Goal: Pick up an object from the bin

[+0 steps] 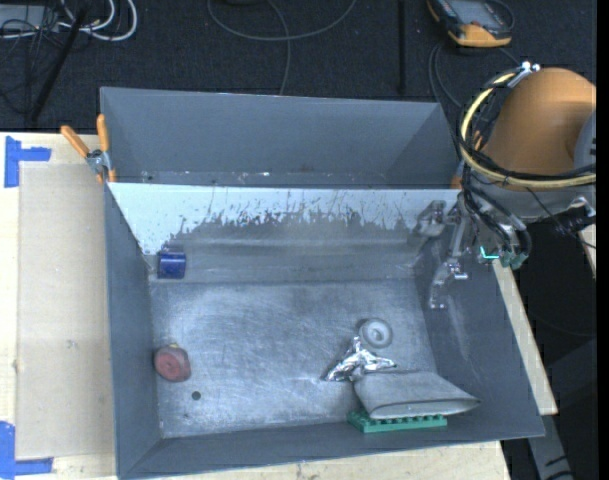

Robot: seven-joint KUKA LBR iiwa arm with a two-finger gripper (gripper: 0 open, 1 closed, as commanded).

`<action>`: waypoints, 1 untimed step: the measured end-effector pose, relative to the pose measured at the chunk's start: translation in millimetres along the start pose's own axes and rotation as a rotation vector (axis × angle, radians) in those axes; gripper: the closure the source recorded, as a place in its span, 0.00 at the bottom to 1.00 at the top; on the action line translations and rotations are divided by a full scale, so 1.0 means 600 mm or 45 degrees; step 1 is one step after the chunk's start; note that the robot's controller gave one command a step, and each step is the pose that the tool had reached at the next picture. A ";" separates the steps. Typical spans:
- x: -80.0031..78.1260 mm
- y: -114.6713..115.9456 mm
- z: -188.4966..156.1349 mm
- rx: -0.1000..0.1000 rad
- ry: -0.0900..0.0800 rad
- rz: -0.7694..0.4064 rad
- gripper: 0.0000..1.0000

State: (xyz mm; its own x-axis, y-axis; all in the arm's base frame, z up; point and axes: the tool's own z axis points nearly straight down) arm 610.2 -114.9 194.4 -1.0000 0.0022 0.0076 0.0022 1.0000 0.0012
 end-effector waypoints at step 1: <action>0.065 -0.028 0.175 -0.001 0.003 -0.151 0.00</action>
Offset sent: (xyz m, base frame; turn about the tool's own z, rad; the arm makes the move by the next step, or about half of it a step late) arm -0.0369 -0.0170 -0.0994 -0.1204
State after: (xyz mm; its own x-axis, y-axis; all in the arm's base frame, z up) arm 570.5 -131.4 89.7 -0.9932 -0.1164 0.0094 -0.1164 0.9932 0.0033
